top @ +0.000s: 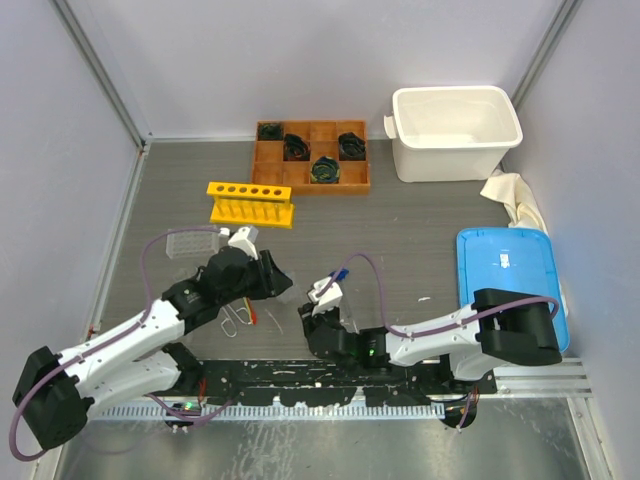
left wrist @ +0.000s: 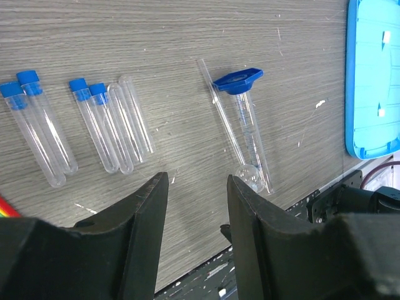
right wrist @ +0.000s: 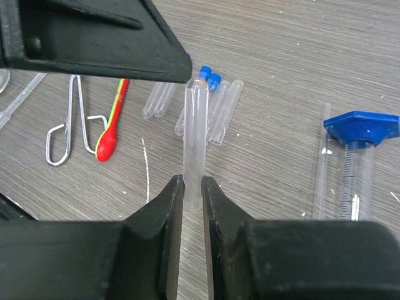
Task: Organize the chemistry lab equipment
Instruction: Pick up the test tube at the center of the board.
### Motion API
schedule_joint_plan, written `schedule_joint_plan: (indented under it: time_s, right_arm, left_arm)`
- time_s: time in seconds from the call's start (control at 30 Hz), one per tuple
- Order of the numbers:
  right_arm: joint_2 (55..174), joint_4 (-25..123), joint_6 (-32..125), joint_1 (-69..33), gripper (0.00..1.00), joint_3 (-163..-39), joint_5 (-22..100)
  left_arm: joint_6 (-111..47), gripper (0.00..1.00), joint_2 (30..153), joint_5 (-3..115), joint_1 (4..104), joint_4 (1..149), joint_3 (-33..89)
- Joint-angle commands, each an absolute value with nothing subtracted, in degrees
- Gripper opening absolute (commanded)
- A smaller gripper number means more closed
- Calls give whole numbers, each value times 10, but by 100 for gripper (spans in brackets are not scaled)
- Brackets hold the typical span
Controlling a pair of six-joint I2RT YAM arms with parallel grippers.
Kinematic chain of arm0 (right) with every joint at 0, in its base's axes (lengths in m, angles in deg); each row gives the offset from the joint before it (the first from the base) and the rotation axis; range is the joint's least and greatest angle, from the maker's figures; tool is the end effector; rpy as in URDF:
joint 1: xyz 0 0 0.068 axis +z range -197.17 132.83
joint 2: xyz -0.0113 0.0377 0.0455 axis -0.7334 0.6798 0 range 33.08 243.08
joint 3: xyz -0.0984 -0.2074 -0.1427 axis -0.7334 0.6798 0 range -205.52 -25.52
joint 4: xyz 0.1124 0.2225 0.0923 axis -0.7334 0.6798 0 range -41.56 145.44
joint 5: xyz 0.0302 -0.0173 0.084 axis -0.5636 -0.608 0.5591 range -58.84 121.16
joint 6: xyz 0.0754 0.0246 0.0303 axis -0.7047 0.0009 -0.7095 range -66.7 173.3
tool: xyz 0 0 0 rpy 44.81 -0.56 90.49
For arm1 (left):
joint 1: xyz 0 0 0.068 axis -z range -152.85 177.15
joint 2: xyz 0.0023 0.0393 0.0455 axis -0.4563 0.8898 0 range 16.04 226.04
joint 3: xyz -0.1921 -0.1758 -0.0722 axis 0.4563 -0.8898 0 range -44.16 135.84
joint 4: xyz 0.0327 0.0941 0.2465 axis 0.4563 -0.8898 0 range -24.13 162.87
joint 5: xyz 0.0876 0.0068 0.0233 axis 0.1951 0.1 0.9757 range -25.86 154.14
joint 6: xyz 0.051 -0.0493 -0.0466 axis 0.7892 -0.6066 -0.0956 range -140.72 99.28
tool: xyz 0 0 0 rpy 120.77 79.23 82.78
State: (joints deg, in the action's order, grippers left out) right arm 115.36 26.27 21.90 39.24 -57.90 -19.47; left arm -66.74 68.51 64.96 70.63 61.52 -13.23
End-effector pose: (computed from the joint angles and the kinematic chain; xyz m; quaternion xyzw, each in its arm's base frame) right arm 0.0762 0.2947 0.1637 -0.1612 0.7884 0.2112 0.5549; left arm 0.1748 -0.1643 0.2042 -0.0229 0.8780 -0.3321 0.3439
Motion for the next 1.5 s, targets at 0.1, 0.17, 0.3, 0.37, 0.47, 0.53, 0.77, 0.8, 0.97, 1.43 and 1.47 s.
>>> schedule_joint_plan:
  time_s: [0.1,0.17,0.3,0.37,0.47,0.53,0.77,0.8,0.97,1.43,1.47]
  right_arm:
    - [1133,262,197,396,1,-582,-227]
    - [1138,253,204,396,1,-586,-224]
    - [1147,249,214,397,1,-597,-221]
    - [1151,247,217,396,1,-600,-220]
    - [1155,247,220,397,1,-603,-217]
    - [1155,247,219,397,1,-604,-218]
    - [1151,291,190,397,1,-608,-251]
    - [1152,300,185,396,1,-610,-254]
    - [1155,296,187,397,1,-612,-250]
    - [1170,252,227,397,1,-623,-217]
    - [1170,251,228,397,1,-624,-216]
  left_arm:
    - [-679,45,681,654,717,651,-109]
    - [-680,44,684,655,721,654,-109]
    - [-681,44,684,661,730,655,-106]
    - [-682,44,683,662,733,655,-106]
    - [-681,44,679,666,736,656,-106]
    - [-682,44,676,667,739,659,-109]
    - [-678,45,659,677,739,651,-111]
    - [-677,45,657,676,740,648,-109]
    - [-680,44,662,669,740,653,-111]
    - [-685,44,685,663,752,676,-105]
    - [-685,45,686,664,753,677,-105]
